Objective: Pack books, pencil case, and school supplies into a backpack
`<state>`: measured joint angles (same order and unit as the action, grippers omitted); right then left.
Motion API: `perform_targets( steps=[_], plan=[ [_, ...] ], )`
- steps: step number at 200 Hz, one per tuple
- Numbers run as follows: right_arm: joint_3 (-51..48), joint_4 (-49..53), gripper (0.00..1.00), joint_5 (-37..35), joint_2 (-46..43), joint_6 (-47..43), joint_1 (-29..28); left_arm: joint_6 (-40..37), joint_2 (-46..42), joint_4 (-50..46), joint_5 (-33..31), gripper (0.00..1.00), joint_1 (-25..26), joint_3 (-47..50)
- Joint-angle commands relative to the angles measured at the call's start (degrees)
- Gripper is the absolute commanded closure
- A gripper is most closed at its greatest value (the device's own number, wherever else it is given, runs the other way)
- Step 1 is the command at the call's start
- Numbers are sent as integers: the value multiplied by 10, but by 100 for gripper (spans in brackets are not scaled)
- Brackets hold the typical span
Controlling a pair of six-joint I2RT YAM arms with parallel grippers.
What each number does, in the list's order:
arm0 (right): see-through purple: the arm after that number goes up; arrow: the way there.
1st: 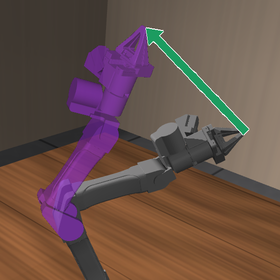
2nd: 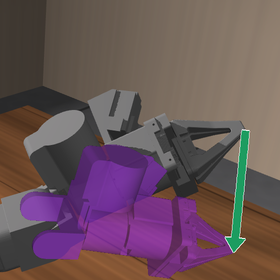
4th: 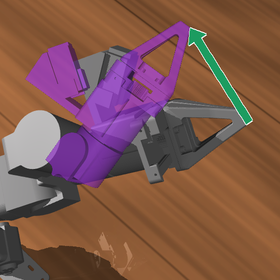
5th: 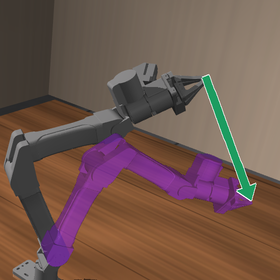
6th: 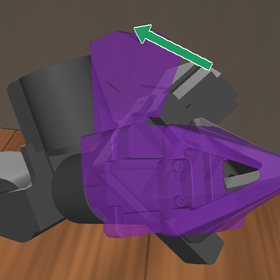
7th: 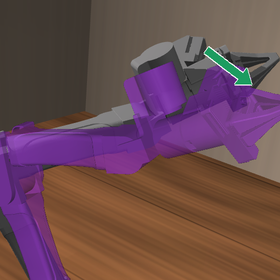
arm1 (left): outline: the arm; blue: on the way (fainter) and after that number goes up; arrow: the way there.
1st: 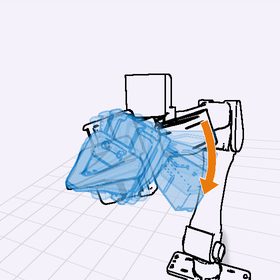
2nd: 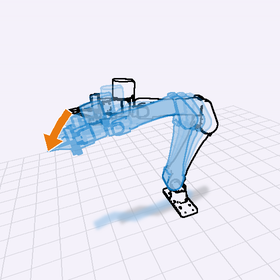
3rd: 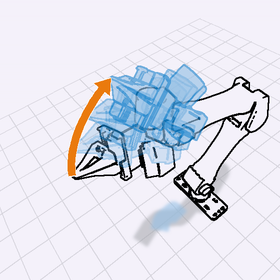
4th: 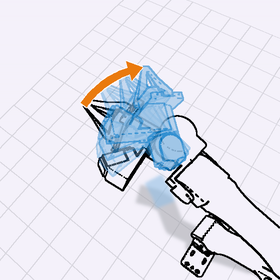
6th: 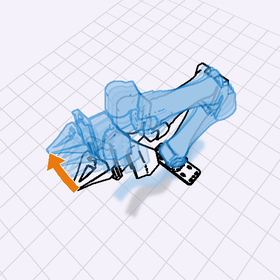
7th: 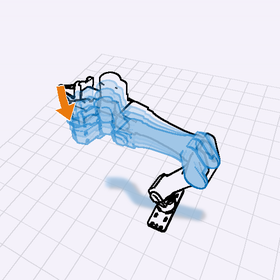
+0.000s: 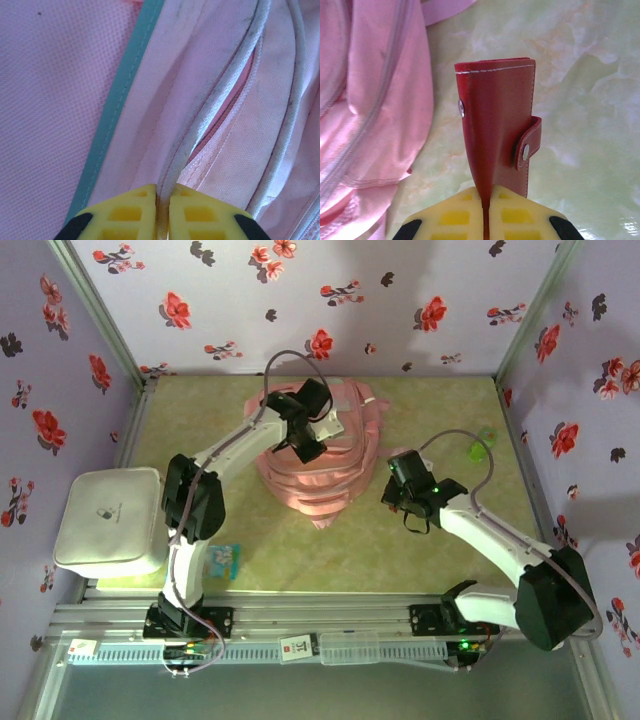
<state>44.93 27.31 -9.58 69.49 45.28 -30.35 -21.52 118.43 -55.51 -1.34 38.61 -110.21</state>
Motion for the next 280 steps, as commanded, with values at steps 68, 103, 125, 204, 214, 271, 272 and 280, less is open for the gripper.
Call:
perform_targets(
  steps=[68,103,125,204,214,271,272,280],
  plan=[
    [-5,-160,92,69,-43,-9,4,94,-62,69,17,99,-16,-19],
    [10,-282,91,122,-25,24,5,175,-88,155,62,100,-16,-14],
    [21,-355,91,152,-1,63,9,219,-94,198,70,100,-16,-18],
    [38,-562,91,213,94,193,10,279,-80,227,78,100,-20,-45],
    [34,-584,90,213,103,207,10,283,-77,226,78,100,-21,-47],
    [76,-607,87,212,209,267,9,299,-74,222,78,100,-24,-61],
    [78,-609,87,212,211,268,9,299,-74,221,78,100,-24,-61],
    [90,-619,87,217,229,274,9,303,-74,219,78,100,-26,-62]
  ],
)
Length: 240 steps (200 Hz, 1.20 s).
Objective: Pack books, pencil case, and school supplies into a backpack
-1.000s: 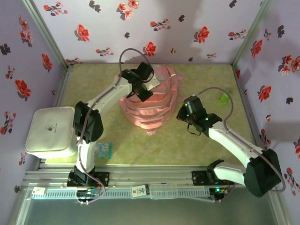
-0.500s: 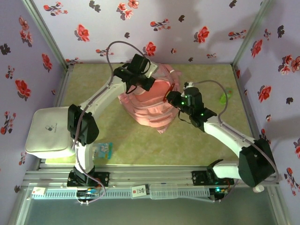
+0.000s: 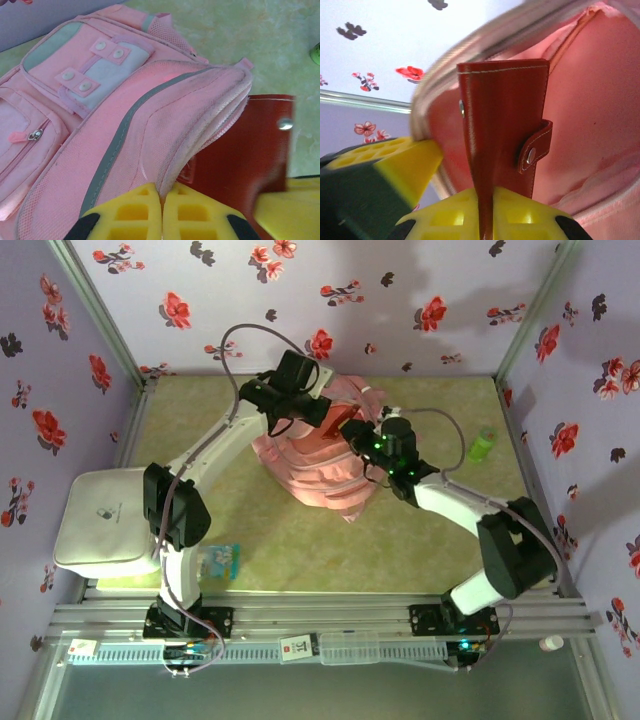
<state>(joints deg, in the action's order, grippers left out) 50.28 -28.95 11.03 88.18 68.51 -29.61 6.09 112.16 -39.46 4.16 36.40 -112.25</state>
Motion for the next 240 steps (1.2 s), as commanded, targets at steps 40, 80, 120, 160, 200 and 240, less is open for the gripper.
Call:
perform_targets(
  steps=[40,80,120,160,200,240],
  plan=[
    [90,-105,82,24,129,79,2,43,-9,51,24,100,-15,-44],
    [112,-123,71,41,164,89,2,50,-8,45,28,100,-24,-40],
    [87,-95,63,31,128,72,3,53,-9,45,34,100,-29,-38],
    [20,-56,57,0,41,43,9,52,-12,45,44,100,-31,-31],
    [-23,60,52,-63,-60,-20,15,50,-18,41,71,96,-31,-18],
    [-17,220,45,-145,-122,-94,21,43,-50,62,158,52,-32,54]
  ],
)
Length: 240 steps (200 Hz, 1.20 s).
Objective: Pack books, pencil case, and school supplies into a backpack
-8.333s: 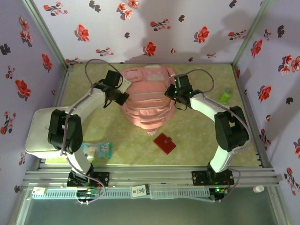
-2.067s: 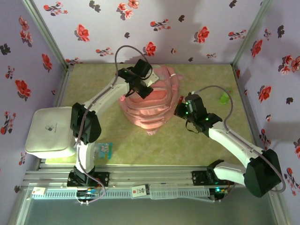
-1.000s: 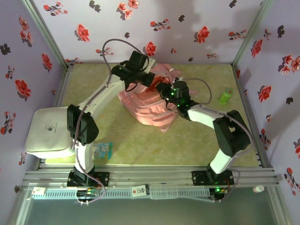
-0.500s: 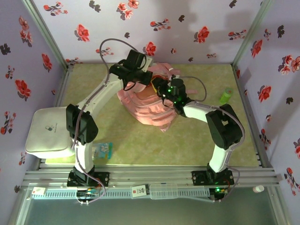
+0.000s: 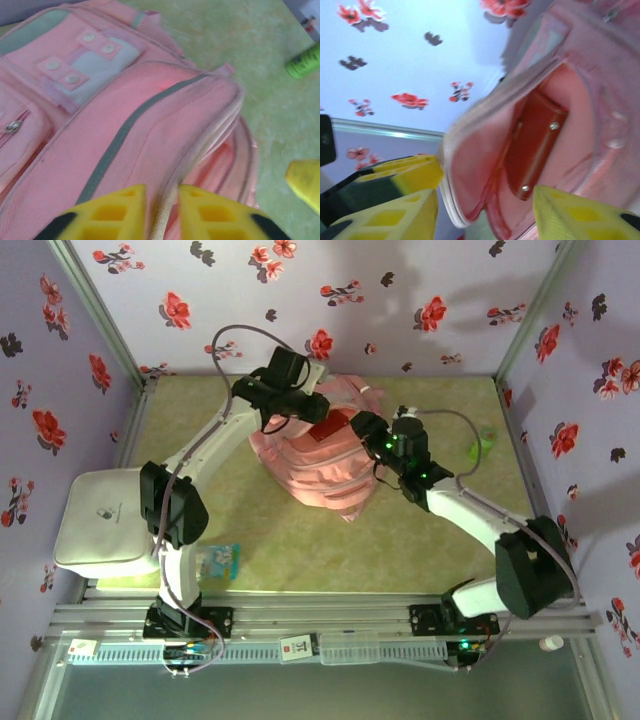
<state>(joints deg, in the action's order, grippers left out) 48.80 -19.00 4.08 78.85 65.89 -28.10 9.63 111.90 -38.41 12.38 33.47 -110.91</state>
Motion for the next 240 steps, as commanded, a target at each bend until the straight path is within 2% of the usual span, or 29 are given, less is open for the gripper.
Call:
perform_targets(
  steps=[1,14,45,73,109,147,170,207,240],
  plan=[
    [-2,123,45,-77,-29,-69,6,7,-49,54,76,51,-3,46],
    [-2,149,42,-96,-43,-86,7,13,-73,79,86,40,-6,95],
    [15,196,39,-108,-46,-127,7,65,-131,134,85,26,-36,200],
    [45,230,38,-82,-17,-156,7,141,-166,180,87,25,-92,294],
    [77,242,38,-33,30,-168,6,172,-158,199,125,25,-147,356],
    [123,242,40,30,99,-181,6,223,-104,203,175,33,-162,320],
    [145,238,46,45,132,-184,6,234,-59,189,182,45,-163,272],
    [168,236,56,27,165,-205,7,250,-4,166,182,58,-167,224],
    [200,255,68,15,206,-231,10,252,5,167,183,61,-167,223]
  ],
)
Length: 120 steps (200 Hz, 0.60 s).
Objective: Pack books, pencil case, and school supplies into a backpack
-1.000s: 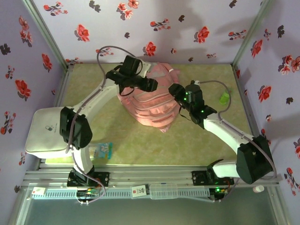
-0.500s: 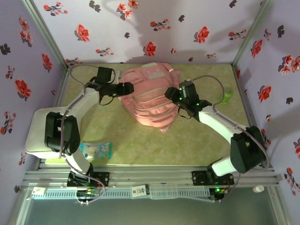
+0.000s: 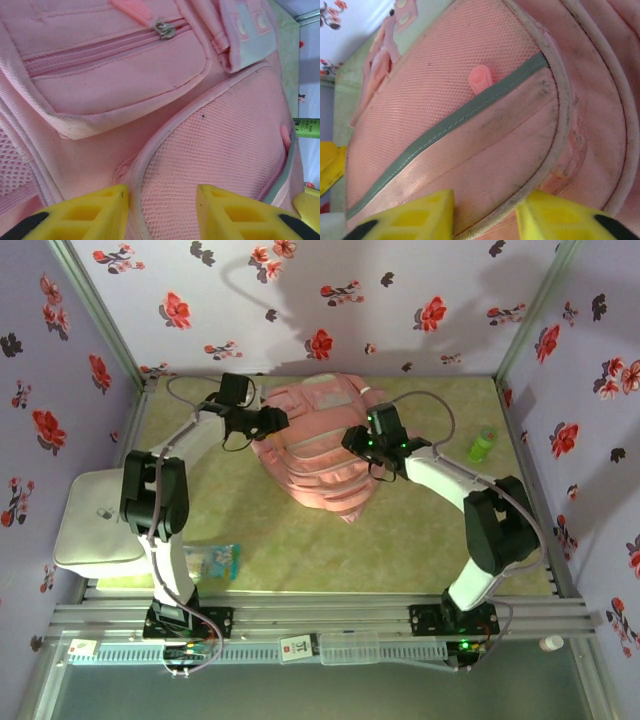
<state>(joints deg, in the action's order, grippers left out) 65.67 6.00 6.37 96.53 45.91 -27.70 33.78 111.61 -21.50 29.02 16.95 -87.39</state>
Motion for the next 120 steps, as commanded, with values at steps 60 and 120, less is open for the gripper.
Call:
perform_targets(
  steps=[60,120],
  plan=[
    [56,-14,73,-2,72,-51,16,31,4,22,7,63,-13,15],
    [110,-4,74,15,117,-83,29,43,9,40,17,73,-12,16]
  ],
)
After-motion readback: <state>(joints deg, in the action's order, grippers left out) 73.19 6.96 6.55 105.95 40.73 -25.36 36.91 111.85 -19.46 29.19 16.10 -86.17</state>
